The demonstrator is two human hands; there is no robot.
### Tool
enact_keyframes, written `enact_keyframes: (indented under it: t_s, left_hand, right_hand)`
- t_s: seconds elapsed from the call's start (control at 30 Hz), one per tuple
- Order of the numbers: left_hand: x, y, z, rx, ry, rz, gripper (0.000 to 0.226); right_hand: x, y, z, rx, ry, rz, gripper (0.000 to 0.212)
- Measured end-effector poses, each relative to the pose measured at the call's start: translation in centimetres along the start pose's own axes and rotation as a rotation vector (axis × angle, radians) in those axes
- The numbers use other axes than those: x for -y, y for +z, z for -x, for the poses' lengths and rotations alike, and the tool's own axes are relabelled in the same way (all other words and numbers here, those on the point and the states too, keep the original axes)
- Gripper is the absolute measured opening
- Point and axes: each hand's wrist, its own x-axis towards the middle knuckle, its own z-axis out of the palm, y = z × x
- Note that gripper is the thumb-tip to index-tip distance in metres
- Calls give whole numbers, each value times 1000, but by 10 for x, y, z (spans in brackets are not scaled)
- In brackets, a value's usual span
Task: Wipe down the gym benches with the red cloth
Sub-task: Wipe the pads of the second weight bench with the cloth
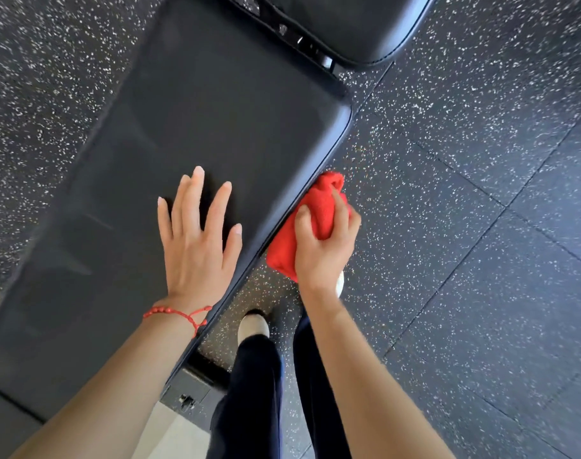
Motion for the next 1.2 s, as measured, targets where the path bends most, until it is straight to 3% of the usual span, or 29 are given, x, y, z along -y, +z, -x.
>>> enact_keyframes:
  t_s: [0.23,0.4,0.73,0.97,1.2]
  left_hand:
    - [-42,2,-91,-30,121,56,50]
    - [-51,9,-144,31,224,-19,53]
    - [-49,14,-147,44,251,-16,50]
    - [-51,10,-150,84,209,23,53]
    - [-70,-19,-162,68,258,90,58]
  right_hand:
    - [1,-4,6,94,40,28,47]
    - [20,-6,-38,29,36,56,43]
    - [44,-9,-76,-45,58,104,41]
    - [40,-19,-41,112,78,166,45]
    - [97,-45,-97,-181,130,59,41]
